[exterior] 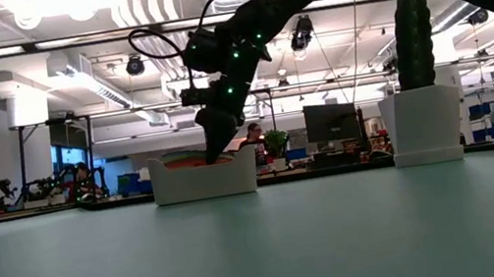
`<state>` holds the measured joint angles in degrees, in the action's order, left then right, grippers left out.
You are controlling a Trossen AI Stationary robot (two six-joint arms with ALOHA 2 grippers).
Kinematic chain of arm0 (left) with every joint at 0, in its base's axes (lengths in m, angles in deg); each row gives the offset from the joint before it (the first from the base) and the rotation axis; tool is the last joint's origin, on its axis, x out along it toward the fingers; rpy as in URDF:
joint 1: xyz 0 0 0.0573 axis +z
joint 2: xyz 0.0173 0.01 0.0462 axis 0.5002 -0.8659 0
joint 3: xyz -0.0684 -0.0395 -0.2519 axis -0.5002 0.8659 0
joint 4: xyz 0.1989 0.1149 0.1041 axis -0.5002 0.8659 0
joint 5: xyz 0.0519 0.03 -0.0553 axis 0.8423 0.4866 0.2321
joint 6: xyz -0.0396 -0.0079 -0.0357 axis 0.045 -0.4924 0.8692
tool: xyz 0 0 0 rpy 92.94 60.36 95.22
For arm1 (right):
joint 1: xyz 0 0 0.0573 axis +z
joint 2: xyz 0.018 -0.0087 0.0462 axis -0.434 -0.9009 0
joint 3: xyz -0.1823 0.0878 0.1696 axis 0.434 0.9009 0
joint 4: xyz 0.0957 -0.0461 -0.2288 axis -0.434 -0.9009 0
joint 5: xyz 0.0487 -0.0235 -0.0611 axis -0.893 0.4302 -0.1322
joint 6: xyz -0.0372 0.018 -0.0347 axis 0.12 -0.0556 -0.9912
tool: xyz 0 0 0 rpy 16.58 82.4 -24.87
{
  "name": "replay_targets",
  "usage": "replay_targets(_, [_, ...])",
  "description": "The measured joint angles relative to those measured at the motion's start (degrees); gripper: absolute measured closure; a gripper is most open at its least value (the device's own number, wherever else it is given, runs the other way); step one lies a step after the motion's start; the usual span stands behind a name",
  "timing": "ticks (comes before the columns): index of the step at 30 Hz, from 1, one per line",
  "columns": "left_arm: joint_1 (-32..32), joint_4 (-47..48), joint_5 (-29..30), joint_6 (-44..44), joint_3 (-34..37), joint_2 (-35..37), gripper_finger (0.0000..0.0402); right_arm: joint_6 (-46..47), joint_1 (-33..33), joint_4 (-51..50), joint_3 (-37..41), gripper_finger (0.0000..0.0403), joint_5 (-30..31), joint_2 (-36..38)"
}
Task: Nest measuring cups in basket
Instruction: Put the stacked measuring cups into the white bin, then return to home position
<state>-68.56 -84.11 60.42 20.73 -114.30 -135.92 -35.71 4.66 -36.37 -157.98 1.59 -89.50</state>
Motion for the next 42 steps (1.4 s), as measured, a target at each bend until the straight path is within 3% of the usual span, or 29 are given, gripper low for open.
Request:
replay_targets(7, [0.0,0.0,0.0,-0.02,0.0,0.0,0.0363,0.59,0.0,0.29,0.09,0.026,-0.01,0.01])
replay_targets(14, [0.0,0.0,0.0,-0.02,0.0,0.0,0.0363,0.65,0.02,-1.47,-0.41,0.024,-0.01,0.0])
replay_targets(23, [0.0,0.06,-0.02,-0.02,-0.02,0.0,0.0363,0.28,0.04,-9.54,-4.0,0.025,-0.01,1.46])
replay_targets(31, [0.0,0.91,-0.14,0.21,-0.02,0.0,0.0363,-2.43,0.03,-14.14,-5.25,0.0284,-0.07,4.56])
replay_targets(34, [-0.1,3.83,-4.45,0.96,0.4,0.01,0.0363,-5.73,0.61,-19.26,-4.52,0.0305,-1.62,7.02])
replay_targets(37, [-0.46,7.55,-10.52,2.37,1.42,0.36,0.0363,-6.63,1.7,-19.78,-0.68,0.033,-7.92,10.75])
replay_targets(40, [-0.5,8.83,-18.48,3.15,2.93,2.25,0.0363,-6.58,2.59,-16.75,6.95,0.0353,-15.28,15.82])
replay_targets(42, [-0.44,8.97,-26.43,2.72,4.88,3.84,0.0363,-5.73,3.41,-10.85,14.65,0.0365,-16.75,20.41])
